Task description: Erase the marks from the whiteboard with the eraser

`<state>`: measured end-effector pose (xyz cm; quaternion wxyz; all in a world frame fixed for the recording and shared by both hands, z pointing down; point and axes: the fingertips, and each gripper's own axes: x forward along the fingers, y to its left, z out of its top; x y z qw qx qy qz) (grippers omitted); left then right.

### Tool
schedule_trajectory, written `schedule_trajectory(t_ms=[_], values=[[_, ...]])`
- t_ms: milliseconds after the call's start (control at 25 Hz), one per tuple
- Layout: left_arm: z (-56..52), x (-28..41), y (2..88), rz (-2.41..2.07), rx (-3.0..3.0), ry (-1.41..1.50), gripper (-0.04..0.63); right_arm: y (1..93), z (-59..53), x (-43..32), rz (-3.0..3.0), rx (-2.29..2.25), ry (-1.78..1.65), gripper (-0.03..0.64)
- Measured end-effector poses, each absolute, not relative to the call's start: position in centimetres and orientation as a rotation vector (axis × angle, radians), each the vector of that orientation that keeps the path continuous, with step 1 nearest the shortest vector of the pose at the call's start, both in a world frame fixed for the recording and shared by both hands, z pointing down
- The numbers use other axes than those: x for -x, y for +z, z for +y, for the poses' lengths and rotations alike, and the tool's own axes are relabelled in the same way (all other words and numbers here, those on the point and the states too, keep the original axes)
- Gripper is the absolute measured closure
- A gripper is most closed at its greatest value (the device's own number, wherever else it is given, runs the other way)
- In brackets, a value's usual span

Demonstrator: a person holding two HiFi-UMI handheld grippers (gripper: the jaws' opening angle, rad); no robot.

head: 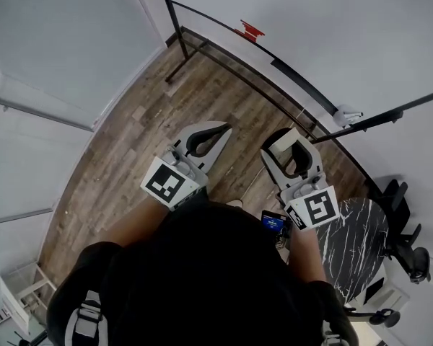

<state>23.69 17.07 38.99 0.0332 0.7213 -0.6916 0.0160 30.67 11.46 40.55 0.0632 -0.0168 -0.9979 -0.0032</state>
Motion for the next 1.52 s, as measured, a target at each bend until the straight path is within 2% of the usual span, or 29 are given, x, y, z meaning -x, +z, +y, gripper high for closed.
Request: schedule_trajectory(t_ms=[880,1520], values=[[17.3,2.2,38.3,-2.047,-2.288,-0.014,0.591,39.3,12.3,-5.4,-3.013,-0.069,0.049,0.362],[13.8,7.4,40.0,-1.960,-2.334,-0.065,0.591,40.5,8.8,0.1,-3.000,-0.180,0.097,0.363]])
